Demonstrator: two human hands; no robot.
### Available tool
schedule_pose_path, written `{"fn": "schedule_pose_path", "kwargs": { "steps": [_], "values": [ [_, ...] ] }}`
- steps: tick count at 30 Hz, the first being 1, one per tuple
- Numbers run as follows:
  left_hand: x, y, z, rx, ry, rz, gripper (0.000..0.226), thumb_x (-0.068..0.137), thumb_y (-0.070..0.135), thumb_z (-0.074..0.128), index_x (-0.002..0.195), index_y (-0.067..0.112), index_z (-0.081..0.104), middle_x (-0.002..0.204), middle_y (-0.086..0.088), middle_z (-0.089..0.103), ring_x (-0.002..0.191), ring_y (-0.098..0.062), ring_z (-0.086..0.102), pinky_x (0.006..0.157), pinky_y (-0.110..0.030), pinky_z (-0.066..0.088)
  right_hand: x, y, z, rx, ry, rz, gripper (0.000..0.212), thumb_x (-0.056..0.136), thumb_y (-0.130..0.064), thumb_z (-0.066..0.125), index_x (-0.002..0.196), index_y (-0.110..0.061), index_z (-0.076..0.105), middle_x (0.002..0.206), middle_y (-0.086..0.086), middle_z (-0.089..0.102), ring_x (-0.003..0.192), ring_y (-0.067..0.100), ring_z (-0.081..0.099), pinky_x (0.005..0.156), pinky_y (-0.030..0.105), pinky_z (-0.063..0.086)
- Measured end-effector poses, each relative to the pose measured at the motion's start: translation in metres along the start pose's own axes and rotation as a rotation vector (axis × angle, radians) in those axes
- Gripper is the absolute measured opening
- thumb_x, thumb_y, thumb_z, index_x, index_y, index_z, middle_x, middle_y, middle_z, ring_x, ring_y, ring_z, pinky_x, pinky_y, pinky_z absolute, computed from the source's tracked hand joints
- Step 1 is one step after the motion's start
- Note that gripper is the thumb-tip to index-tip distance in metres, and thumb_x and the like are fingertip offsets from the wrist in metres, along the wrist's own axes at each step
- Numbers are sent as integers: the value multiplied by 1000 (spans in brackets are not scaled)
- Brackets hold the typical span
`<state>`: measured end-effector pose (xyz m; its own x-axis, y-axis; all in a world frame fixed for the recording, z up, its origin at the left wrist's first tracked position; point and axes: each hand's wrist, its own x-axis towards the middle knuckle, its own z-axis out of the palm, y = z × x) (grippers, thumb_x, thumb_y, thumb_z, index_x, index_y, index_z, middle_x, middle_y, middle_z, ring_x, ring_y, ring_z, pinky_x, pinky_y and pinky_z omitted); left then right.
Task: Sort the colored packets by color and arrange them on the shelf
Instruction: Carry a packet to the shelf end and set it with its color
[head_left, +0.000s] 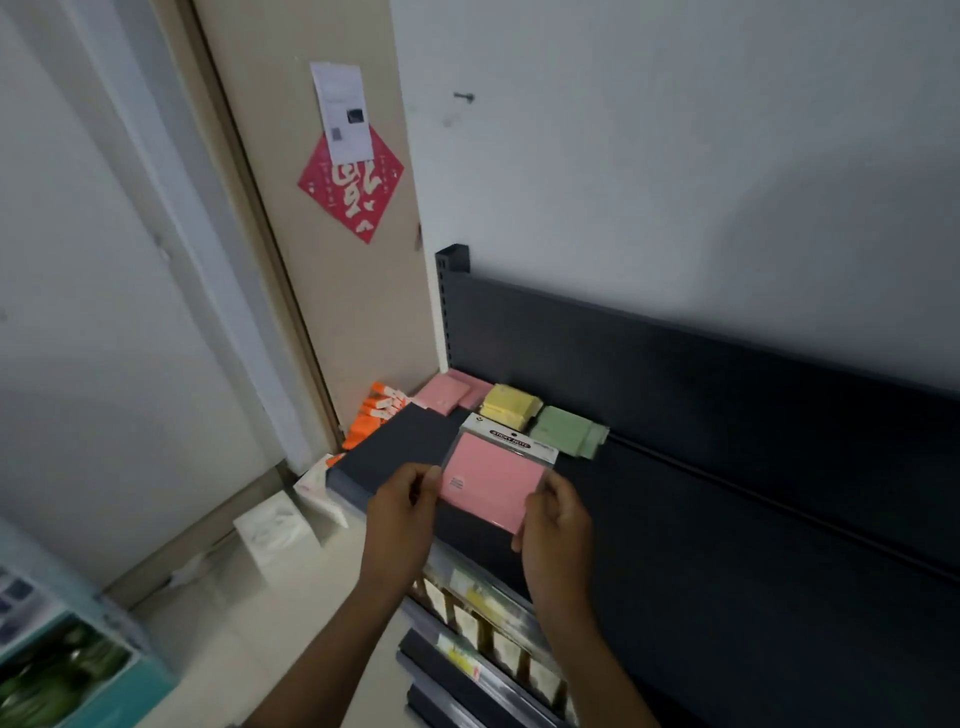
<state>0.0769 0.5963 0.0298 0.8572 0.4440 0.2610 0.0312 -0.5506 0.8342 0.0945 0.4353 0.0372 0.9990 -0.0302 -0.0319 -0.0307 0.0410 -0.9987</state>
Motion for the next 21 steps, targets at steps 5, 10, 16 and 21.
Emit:
{"fn": "schedule_pose_path", "kwargs": {
  "steps": [5,10,16,21],
  "values": [
    [17,-26,-62,58,47,-13,18,105,21,50,95,22,65,85,12,66,83,4,60,65,-11,41,-6,2,66,-39,-68,-14,36,101,-12,48,134,-24,57,106,11,70,79,20,64,55,17,50],
    [20,-50,-104,97,88,-80,18,105,20,49,112,24,65,79,15,65,75,0,62,63,-5,41,-10,16,115,-102,-131,-5,38,101,-16,50,137,-26,55,116,1,67,98,22,68,74,31,60],
    [21,-84,-127,81,99,-178,30,106,19,47,128,26,66,82,9,69,71,1,62,62,-5,43,-5,29,164,-119,-156,7,37,104,-16,44,138,-25,54,123,0,62,108,18,64,83,38,61],
    [43,-102,-141,87,58,-202,33,105,21,48,135,30,60,97,9,71,68,5,59,62,-6,44,13,36,203,-92,-136,13,36,108,-19,38,140,-26,52,130,2,59,115,19,61,84,34,59]
  ]
}}
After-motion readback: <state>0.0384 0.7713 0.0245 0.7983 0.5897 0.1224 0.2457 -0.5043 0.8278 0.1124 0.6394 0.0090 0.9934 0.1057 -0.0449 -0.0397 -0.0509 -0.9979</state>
